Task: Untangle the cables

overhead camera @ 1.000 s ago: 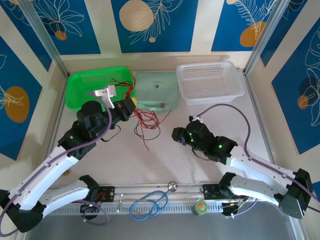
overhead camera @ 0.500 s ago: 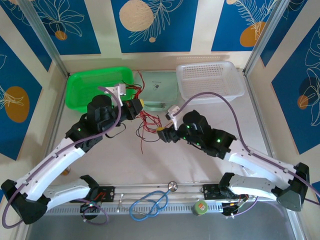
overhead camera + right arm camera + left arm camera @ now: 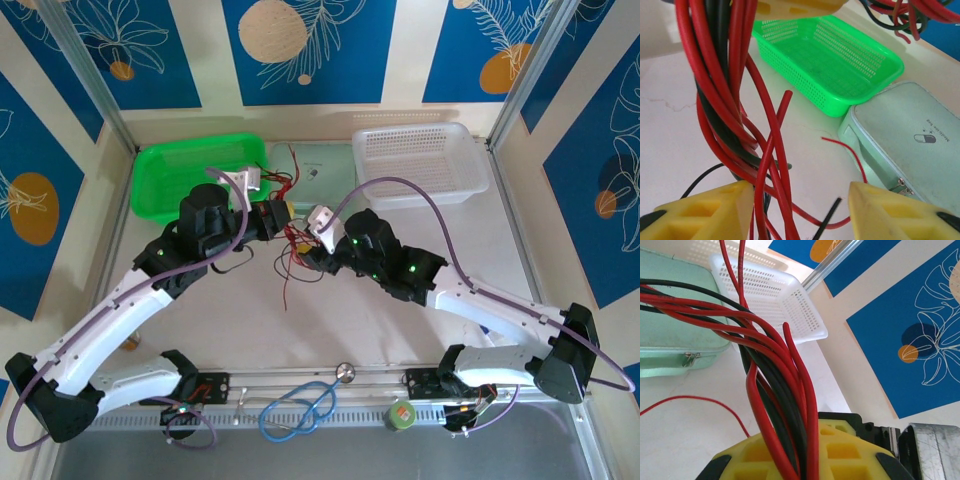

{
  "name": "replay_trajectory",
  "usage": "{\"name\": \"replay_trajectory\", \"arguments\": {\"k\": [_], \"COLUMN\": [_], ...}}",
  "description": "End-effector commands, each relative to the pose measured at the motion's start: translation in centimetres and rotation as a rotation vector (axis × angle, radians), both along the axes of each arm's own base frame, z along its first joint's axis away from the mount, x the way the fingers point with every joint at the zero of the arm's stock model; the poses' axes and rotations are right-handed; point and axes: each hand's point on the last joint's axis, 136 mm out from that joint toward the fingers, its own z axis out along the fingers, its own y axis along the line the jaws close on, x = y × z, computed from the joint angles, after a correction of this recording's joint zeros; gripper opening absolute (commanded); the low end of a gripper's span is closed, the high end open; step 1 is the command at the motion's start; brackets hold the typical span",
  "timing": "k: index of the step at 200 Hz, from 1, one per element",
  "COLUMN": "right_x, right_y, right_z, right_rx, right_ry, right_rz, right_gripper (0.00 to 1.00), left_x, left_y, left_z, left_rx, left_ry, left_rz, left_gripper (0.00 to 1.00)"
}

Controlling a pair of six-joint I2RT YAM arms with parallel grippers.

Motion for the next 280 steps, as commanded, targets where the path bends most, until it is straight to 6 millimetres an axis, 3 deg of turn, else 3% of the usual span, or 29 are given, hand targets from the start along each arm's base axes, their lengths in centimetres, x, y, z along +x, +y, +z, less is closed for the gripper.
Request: {"name": "replay_trajectory", "arguments": {"k": [1, 18, 37, 85, 114, 134, 207, 255, 280], "right_x": [-0.3, -0.7, -0.7, -2.0, -3.1, -3.3, -2.1, -3.3, -4.5], "right_y": [-0.1, -0.2, -0.5, -2.0, -3.9, -5.6, -10.7, -12.2, -12.1], "right_z": [3.0, 2.9, 2.8, 3.0, 3.0, 1.9, -4.5, -11.1, -12.6], "right_rx": [0.057, 0.057, 0.058, 0.173, 0.315, 0.424, 0.801, 0.817, 0.745], "right_ry": [-0.058, -0.036, -0.01, 0.08, 0.182, 0.276, 0.624, 0.901, 0.969], "right_rz": [0.021, 0.039, 0.036, 0.047, 0.031, -0.04, -0.464, -0.72, -0.743], "right_gripper": [0.48, 0.34, 0.0, 0.0, 0.0, 0.0, 0.0, 0.0, 0.0], "left_x": [-0.6, -0.6, -0.7, -0.9, -0.7, -0.5, -0.4, -0.5, -0.4], "left_y": [0.5, 0.7, 0.8, 1.6, 2.7, 3.6, 4.1, 4.3, 4.4], "left_z": [2.0, 2.0, 2.2, 1.9, 1.7, 1.6, 1.9, 2.0, 2.3], "left_rx": [0.002, 0.008, 0.013, 0.057, 0.107, 0.132, 0.141, 0.123, 0.122], "left_ry": [-0.052, -0.055, -0.06, -0.067, -0.085, -0.098, -0.118, -0.135, -0.144], "left_rz": [-0.016, -0.012, -0.011, 0.006, 0.053, 0.089, 0.109, 0.118, 0.123], "left_gripper": [0.0, 0.0, 0.0, 0.0, 0.0, 0.0, 0.0, 0.0, 0.0]}}
